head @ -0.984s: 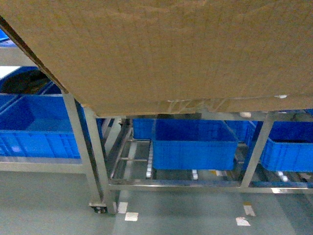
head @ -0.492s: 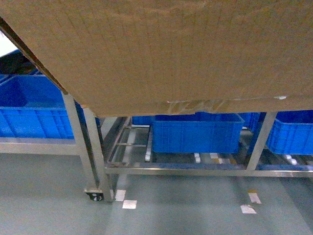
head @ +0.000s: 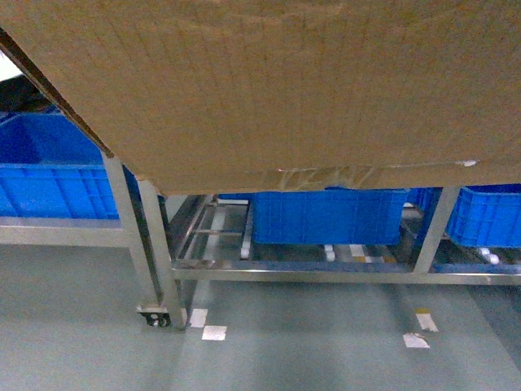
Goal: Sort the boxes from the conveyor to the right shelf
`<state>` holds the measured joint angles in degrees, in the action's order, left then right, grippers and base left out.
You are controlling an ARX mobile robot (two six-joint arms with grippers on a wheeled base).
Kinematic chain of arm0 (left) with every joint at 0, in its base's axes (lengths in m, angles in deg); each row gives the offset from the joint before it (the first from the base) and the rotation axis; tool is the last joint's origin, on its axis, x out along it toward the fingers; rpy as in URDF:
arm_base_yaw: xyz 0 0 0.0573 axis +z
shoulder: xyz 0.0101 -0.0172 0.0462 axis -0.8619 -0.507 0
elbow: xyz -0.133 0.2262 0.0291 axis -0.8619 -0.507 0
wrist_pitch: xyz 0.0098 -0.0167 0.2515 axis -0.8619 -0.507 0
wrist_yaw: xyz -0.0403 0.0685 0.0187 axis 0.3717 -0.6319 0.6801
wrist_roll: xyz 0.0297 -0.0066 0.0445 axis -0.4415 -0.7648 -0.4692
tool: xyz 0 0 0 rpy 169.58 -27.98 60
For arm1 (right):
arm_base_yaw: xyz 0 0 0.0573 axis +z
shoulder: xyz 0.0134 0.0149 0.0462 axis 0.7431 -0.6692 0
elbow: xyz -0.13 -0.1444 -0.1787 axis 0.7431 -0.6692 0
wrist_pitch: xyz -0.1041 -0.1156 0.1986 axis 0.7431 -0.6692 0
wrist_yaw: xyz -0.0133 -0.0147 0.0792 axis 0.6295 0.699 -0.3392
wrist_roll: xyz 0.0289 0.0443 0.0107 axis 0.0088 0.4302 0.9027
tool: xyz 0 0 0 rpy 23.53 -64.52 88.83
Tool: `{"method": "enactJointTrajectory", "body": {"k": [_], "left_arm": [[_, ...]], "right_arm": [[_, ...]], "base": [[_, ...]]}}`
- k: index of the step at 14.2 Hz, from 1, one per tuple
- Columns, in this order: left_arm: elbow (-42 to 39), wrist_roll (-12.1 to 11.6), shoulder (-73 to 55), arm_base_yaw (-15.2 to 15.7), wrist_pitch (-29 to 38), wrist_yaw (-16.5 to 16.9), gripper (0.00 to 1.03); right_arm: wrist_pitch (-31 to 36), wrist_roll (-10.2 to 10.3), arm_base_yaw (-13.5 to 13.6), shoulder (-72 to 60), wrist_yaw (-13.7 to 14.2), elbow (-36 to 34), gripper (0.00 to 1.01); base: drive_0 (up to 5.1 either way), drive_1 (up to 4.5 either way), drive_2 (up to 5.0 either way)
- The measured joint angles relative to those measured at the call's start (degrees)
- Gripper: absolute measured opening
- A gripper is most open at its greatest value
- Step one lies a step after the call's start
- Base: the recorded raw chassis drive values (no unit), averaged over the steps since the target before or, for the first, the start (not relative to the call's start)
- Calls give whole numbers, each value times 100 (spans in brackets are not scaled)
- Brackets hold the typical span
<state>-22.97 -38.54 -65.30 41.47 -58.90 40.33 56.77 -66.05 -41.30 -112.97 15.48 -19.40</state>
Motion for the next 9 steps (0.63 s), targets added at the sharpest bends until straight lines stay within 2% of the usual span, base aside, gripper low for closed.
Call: {"method": "enactJointTrajectory", "body": {"k": [2, 9], "left_arm": [[0, 0, 0, 0, 2, -2, 3], [0, -2, 11, 0, 11, -2, 3]], "right_arm": [[0, 0, -2, 0, 0, 0, 5], [7, 0, 0, 24, 2, 0, 5]], "base": [[4, 155, -147], [1, 394, -391]]}}
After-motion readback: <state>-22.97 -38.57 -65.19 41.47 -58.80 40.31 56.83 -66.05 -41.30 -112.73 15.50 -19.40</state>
